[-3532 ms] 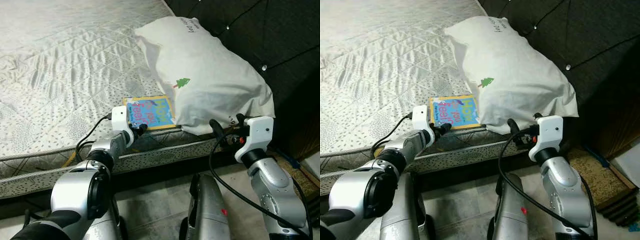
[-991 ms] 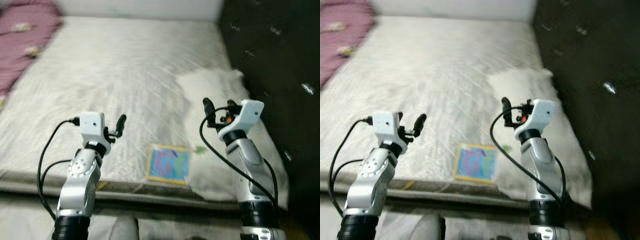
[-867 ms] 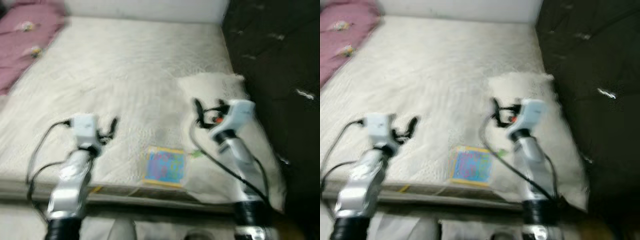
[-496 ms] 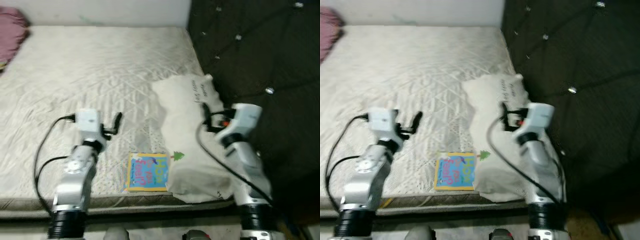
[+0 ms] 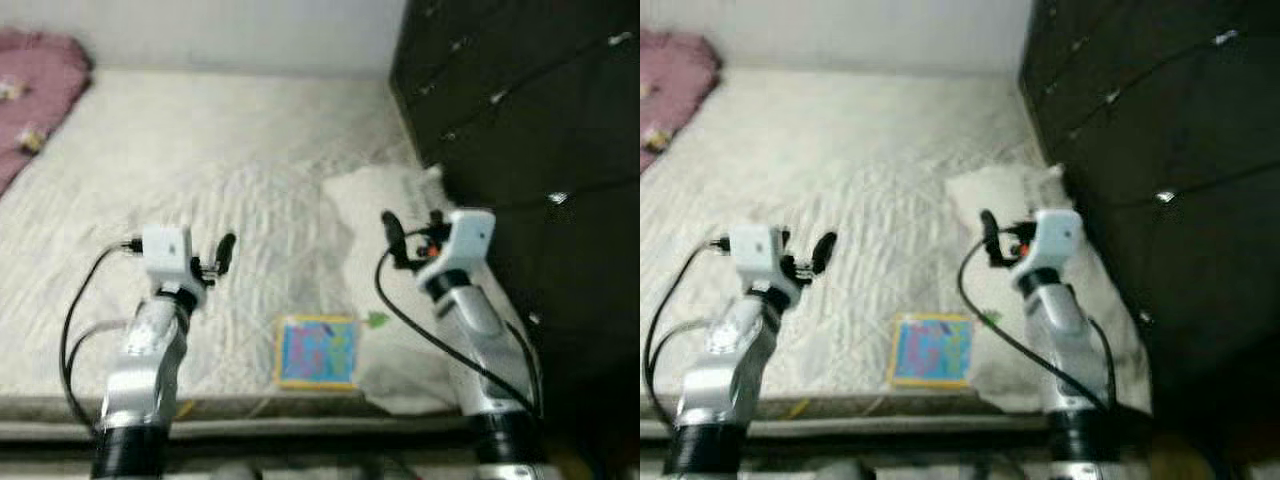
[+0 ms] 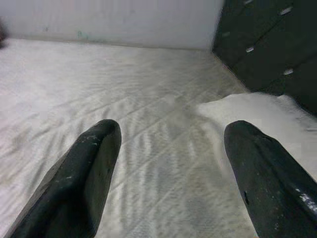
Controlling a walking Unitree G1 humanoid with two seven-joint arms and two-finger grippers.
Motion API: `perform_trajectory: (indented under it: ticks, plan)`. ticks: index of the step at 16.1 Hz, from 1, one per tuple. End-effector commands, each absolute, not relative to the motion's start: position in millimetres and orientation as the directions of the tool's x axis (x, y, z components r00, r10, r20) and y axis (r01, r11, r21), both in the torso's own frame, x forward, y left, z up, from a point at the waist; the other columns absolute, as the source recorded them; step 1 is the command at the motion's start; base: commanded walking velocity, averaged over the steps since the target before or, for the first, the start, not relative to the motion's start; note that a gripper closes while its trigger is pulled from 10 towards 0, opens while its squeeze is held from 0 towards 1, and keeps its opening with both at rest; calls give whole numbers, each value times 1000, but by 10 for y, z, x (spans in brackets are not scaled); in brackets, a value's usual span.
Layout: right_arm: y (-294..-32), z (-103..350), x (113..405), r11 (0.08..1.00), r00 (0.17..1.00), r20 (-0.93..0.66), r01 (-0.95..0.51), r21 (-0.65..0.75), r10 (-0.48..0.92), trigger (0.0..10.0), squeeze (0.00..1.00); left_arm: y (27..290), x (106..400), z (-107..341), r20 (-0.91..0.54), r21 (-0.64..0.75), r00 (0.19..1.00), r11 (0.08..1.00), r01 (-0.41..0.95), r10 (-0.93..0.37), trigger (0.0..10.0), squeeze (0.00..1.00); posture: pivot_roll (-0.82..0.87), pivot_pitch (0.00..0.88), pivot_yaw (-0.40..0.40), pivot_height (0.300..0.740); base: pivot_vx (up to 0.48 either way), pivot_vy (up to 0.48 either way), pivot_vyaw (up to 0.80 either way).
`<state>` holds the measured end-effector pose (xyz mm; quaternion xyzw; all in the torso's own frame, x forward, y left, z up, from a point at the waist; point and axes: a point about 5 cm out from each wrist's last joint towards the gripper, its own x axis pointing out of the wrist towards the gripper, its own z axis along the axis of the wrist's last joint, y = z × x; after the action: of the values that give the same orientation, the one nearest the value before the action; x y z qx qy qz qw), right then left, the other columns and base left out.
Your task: Clean up the room
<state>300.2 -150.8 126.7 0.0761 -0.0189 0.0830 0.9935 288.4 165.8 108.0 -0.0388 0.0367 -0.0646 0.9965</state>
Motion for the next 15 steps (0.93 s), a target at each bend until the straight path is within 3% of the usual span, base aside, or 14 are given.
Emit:
perform_trajectory:
  ticks: [1,15]
  plan:
    - [-1588,1262,2996,980,989,47,-143,142,137,10000,0,1543,2895,1088,-66,-87,982,982,168,-174,10000,0,-30,0,8,740,0,480,0]
    - [-1593,1263,2997,980,987,43,-158,119,154,10000,0,1552,2895,1088,-63,-119,985,981,155,-163,10000,0,-30,0,0,740,0,480,0]
